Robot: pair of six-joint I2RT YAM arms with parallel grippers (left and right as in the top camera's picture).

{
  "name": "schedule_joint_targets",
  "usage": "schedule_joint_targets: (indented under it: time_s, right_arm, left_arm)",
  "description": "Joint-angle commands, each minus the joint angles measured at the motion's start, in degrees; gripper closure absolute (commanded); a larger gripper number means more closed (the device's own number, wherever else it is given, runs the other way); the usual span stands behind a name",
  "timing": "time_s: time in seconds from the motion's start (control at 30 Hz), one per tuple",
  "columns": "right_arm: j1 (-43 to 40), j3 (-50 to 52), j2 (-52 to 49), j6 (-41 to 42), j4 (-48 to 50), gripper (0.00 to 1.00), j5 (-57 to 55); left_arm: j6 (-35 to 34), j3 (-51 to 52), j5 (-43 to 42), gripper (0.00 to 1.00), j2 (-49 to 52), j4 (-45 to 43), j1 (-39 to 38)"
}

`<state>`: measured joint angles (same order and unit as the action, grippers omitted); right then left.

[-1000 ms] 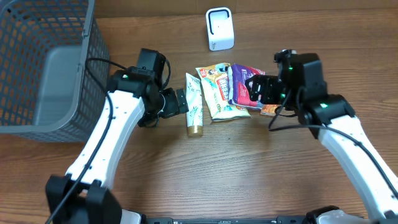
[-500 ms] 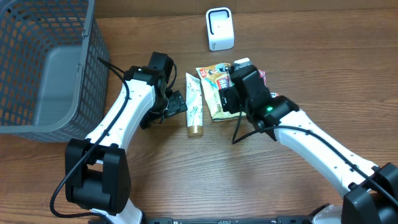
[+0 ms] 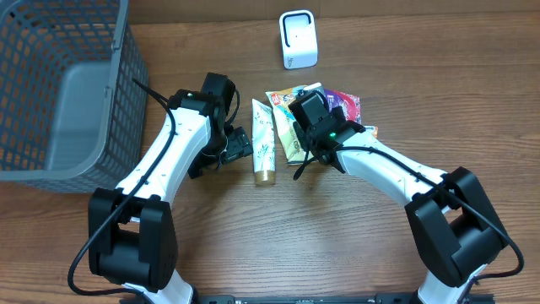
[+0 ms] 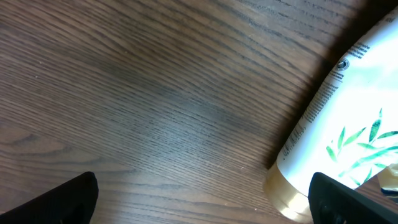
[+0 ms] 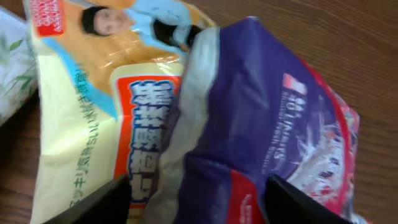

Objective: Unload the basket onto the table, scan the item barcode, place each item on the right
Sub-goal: 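Grasp the purple package with the right gripper and lift it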

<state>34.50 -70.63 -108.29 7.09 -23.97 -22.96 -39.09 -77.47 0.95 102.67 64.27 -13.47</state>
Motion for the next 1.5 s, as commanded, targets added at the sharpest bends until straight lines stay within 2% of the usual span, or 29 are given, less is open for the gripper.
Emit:
schedule_joint_targets:
  time_s: [0.0, 0.17, 0.2, 0.23, 0.37, 0.6, 0.73, 0.9, 1.0, 1.1, 1.3, 1.4, 1.47]
  right_arm:
    - [-0.2, -1.9, -0.4, 0.2, -0.7, 0.47, -1.7]
    - [-0.2, -1.9, -0.4, 0.9, -2.1, 0.8, -1.7]
    - [-0.2, -2.0, -0.4, 2.2, -2.6, 0.92, -1.6]
    - [-0.2, -2.7, -0.4, 4.0, -3.8, 0.96, -1.5]
    - [-0.2, -7.6, -0.4, 5.6, -9.4, 0.97, 2.1]
    - [-0.2, -24.2, -0.4, 5.6, -25.0, 0.97, 15.1]
    - [-1.7, -30.5, -0.4, 6.7, -30.7, 0.96, 30.9]
    - [-7.2, -29.9, -0.8, 6.7, -31.9, 0.96, 57.2]
    - [-11.8, -28.0, -1.9, 6.8, -31.9, 0.96, 66.3]
    - [-16.2, -25.7, -3.6, 9.3, -31.8, 0.96, 68.8]
    - [-23.8, -18.4, -8.2, 9.2, -27.4, 0.96, 79.5]
    - [-25.8, -17.4, -9.8, 9.2, -28.0, 0.96, 76.0]
    - [-27.6, -18.0, -9.6, 9.5, -29.4, 0.9, 67.5]
  left_arm:
    - [-1.4, 0.2, 1.0, 0.0, 0.7, -0.1, 0.0]
    - [-1.4, 0.2, 1.0, 0.0, 0.7, -0.2, 0.0]
    - [-1.4, 0.2, 1.0, 0.0, 0.7, -0.2, 0.0]
    - [-1.4, 0.2, 1.0, 0.0, 0.7, -0.2, 0.0]
    - [-1.4, 0.2, 1.0, 0.0, 0.7, -0.3, 0.0]
    - [-1.4, 0.2, 1.0, 0.0, 0.7, -0.3, 0.0]
    - [-1.4, 0.2, 1.2, 0.0, 0.7, -0.3, 0.0]
    - [-1.2, 0.2, 1.2, 0.0, 0.7, -0.3, 0.0]
    - [-1.2, 0.2, 1.2, 0.0, 0.7, -0.3, 0.0]
    - [-1.2, 0.2, 1.2, 0.0, 0.7, -0.2, 0.0]
    - [-1.2, 0.2, 1.2, 0.0, 0.7, -0.5, 0.0]
    - [-1.2, 0.2, 1.2, 0.0, 0.7, -0.4, 0.0]
    - [-1.2, 0.2, 1.2, 0.0, 0.7, -0.4, 0.0]
